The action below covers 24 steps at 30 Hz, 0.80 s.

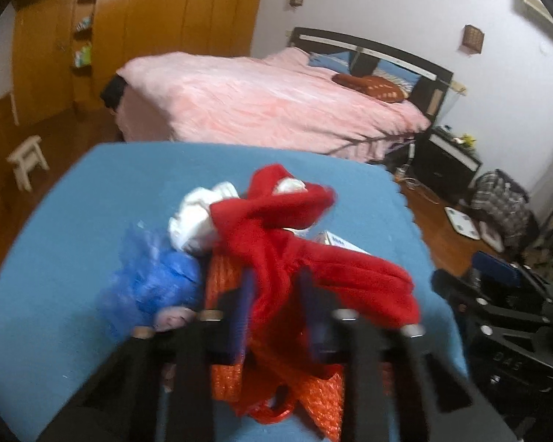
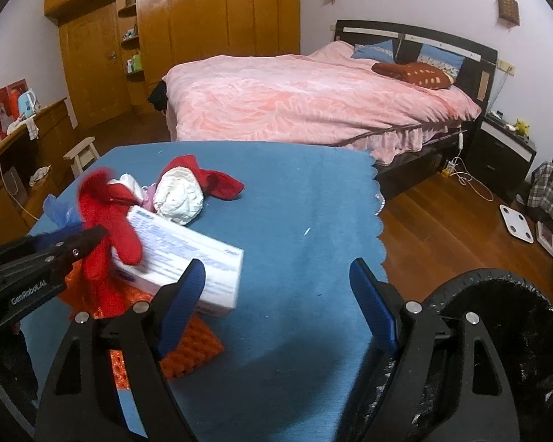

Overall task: Collect trash
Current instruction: 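Close the left tool on the red glove while the right tool approaches the white box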

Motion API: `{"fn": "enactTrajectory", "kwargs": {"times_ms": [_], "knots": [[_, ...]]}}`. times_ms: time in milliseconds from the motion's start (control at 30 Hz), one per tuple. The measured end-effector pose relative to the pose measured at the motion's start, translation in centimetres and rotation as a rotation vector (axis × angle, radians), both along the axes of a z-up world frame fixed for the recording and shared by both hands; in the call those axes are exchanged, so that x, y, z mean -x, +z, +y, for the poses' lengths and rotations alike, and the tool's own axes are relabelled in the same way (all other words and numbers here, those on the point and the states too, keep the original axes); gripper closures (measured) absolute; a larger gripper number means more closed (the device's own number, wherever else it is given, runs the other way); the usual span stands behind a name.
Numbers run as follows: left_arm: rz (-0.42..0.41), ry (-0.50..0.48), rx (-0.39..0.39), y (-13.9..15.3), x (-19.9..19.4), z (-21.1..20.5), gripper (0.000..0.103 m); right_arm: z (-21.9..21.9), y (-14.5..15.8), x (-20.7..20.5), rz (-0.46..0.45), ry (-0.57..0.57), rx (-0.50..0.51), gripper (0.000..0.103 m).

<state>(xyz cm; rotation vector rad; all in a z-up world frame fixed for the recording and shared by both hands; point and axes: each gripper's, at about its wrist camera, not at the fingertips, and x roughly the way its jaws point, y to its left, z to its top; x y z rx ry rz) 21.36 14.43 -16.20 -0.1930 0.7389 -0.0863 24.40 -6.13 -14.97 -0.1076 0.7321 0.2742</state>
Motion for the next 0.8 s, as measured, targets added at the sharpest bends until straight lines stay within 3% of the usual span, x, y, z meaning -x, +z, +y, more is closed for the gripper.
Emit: {"fn": "enactTrajectory", "kwargs": {"times_ms": [67, 467, 633, 800], "knots": [[-0.003, 0.002, -0.003, -0.1, 0.2, -0.1, 0.097, 0.2, -0.1, 0.1, 0.001, 0.003, 0.0, 0.023], [-0.04, 0.063, -0.017, 1.2, 3.1, 2.4, 0.098, 1.1, -0.4, 0.4, 0.016, 0.016, 0.008, 0.018], [-0.047, 0.128, -0.066, 1.9, 4.5, 4.4, 0.098, 2.0, -0.7, 0.5, 0.034, 0.032, -0.011, 0.016], [-0.015, 0.155, -0.123, 0.7, 4.7, 5.5, 0.098, 3.8, -0.8, 0.5, 0.047, 0.07, -0.026, 0.012]]}}
